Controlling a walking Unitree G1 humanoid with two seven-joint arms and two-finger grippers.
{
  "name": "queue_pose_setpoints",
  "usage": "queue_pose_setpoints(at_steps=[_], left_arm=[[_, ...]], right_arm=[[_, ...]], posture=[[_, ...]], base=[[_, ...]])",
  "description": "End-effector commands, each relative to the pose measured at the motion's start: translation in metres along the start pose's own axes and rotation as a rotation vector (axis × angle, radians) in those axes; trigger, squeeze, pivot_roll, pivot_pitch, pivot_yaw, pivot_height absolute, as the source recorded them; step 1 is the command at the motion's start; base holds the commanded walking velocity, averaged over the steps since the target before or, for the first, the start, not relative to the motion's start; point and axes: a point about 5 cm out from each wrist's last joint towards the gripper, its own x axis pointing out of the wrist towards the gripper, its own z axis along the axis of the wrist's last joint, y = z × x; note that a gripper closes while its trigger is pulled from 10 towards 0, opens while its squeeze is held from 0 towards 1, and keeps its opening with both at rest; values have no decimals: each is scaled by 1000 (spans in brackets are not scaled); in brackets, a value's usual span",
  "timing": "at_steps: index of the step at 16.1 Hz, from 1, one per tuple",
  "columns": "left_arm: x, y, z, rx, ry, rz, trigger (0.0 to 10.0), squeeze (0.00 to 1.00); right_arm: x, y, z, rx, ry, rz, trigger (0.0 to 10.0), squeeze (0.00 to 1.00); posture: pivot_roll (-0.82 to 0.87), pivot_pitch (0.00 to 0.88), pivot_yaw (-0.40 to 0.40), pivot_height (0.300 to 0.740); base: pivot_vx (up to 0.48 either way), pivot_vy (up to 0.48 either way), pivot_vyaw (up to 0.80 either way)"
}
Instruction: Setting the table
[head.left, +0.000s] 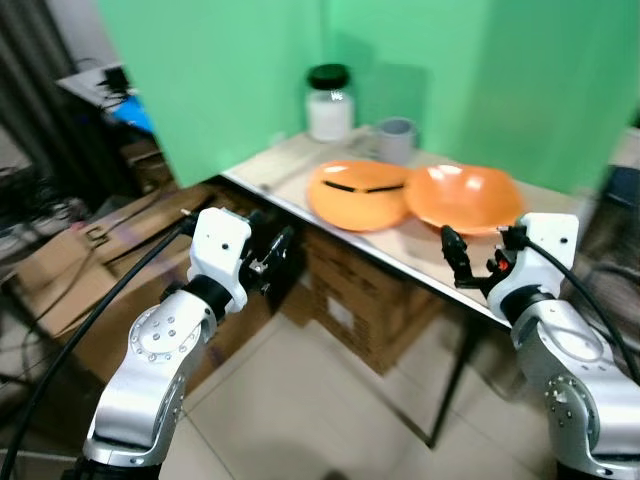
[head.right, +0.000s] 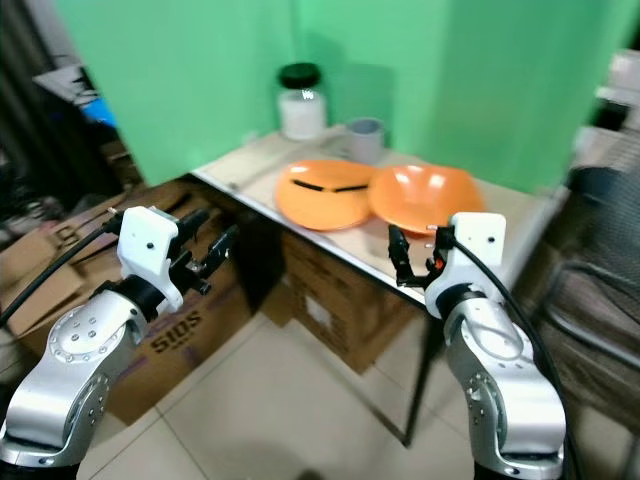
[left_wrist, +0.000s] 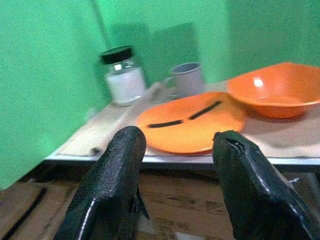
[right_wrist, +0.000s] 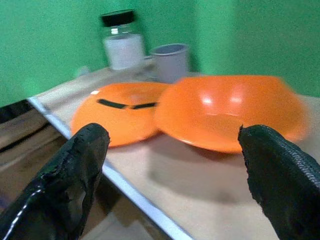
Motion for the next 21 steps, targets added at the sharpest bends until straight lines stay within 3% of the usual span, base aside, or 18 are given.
queue_pose_setpoints(at_steps=[1, 21], left_arm=[[-1, 7, 0, 8, 6, 16, 10000, 0], [-1, 6, -1, 24, 11, -6, 10000, 0]], right_arm=[[1, 7, 2, 1, -4, 34, 10000, 0], [1, 13, 3, -12, -10, 67, 10000, 0]], posture=[[44, 0, 76, 740], [53, 0, 75, 740]], base=[[326, 0, 0], [330, 0, 0]])
